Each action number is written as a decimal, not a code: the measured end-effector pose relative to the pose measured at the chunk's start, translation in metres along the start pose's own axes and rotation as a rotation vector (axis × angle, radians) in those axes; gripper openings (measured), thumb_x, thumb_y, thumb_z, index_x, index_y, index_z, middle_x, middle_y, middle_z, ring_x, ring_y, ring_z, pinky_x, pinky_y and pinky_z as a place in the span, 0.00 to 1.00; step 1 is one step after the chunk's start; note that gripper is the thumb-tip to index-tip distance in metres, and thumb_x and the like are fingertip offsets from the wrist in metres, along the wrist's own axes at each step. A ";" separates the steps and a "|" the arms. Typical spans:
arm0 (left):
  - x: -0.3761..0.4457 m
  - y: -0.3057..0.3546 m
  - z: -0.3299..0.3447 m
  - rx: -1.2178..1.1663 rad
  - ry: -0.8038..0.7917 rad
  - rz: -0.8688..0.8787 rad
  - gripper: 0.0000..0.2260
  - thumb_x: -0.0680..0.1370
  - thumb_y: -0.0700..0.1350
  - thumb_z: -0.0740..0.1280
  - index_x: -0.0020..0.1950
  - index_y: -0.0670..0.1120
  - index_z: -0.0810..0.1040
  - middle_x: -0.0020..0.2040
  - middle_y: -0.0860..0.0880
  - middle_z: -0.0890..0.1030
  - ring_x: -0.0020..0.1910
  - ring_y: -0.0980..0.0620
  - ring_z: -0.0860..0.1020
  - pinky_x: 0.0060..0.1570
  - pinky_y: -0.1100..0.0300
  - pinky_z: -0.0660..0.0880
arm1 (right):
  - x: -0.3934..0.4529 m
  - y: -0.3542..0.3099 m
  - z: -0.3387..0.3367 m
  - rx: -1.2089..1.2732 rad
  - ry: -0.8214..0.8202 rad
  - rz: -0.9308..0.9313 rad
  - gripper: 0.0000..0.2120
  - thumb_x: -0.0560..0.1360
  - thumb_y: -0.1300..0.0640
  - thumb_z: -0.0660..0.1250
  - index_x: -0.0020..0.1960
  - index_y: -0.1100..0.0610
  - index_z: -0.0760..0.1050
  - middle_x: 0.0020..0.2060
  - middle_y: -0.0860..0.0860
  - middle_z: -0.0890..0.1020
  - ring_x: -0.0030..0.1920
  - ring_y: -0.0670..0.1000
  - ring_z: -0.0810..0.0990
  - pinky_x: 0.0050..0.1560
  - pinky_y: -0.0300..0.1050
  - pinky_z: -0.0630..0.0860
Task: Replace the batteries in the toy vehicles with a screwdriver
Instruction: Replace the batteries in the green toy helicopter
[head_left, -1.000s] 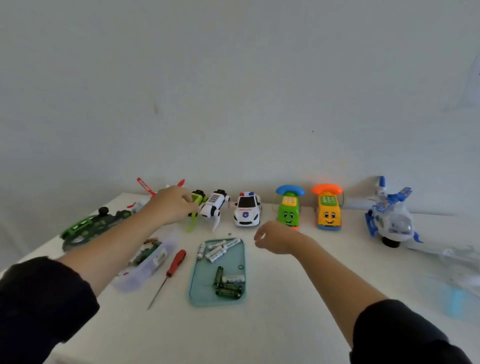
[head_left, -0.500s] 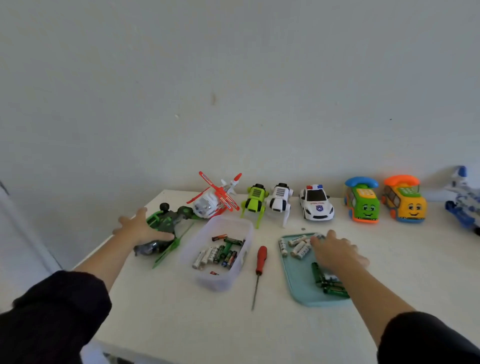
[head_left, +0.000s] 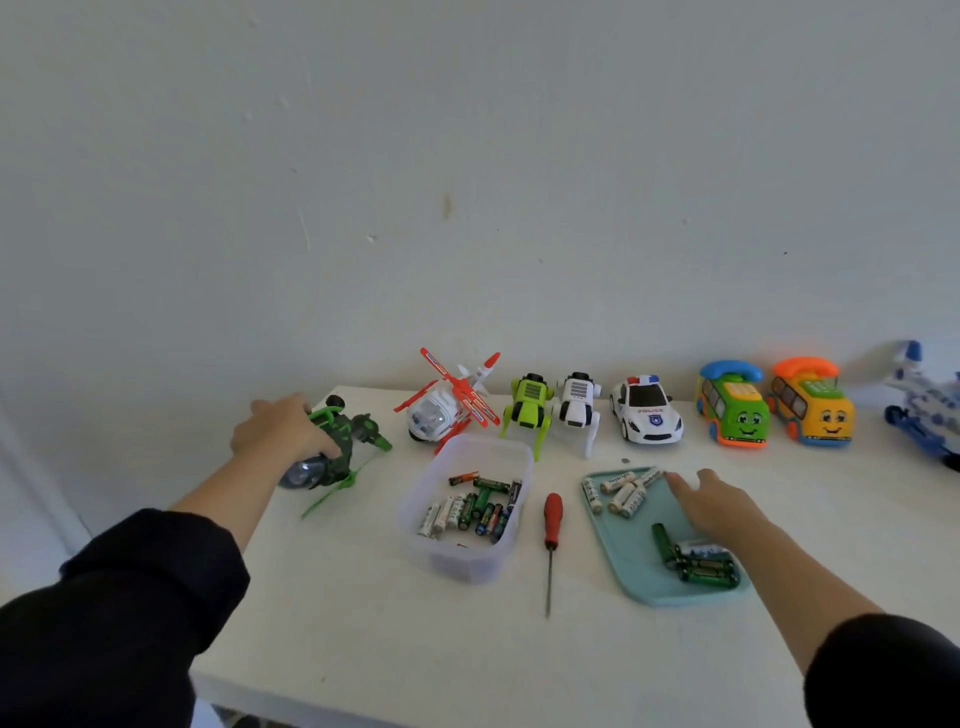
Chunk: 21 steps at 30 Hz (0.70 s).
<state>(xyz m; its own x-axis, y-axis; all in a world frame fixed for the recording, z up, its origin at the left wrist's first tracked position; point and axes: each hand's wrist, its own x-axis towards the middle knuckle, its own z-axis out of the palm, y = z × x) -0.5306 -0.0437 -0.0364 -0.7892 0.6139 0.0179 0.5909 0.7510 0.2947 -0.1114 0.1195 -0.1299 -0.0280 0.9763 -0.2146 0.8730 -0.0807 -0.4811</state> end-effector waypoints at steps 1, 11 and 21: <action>-0.002 0.002 0.000 0.003 0.048 -0.021 0.29 0.61 0.54 0.77 0.58 0.52 0.70 0.54 0.43 0.68 0.48 0.40 0.74 0.41 0.54 0.72 | 0.000 0.001 -0.001 0.012 -0.002 -0.006 0.30 0.80 0.40 0.49 0.71 0.62 0.60 0.66 0.62 0.71 0.66 0.61 0.69 0.63 0.52 0.66; -0.030 0.069 0.004 -0.833 0.276 0.165 0.26 0.63 0.54 0.78 0.54 0.53 0.68 0.55 0.45 0.67 0.44 0.43 0.77 0.37 0.49 0.80 | -0.004 0.020 -0.021 0.351 0.005 -0.030 0.26 0.82 0.46 0.50 0.71 0.63 0.64 0.69 0.60 0.69 0.68 0.60 0.67 0.68 0.53 0.62; -0.156 0.226 0.057 -1.147 -0.486 0.329 0.19 0.67 0.51 0.77 0.50 0.51 0.71 0.52 0.45 0.79 0.47 0.44 0.80 0.32 0.52 0.79 | -0.037 0.060 -0.093 0.830 -0.076 -0.132 0.17 0.79 0.43 0.56 0.62 0.51 0.70 0.56 0.53 0.77 0.53 0.57 0.78 0.56 0.58 0.72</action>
<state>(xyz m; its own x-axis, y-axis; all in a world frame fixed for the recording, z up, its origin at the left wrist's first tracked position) -0.2645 0.0436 -0.0270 -0.3494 0.9365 -0.0308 0.0731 0.0600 0.9955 -0.0129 0.0974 -0.0720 -0.1634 0.9743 -0.1551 0.2195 -0.1174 -0.9685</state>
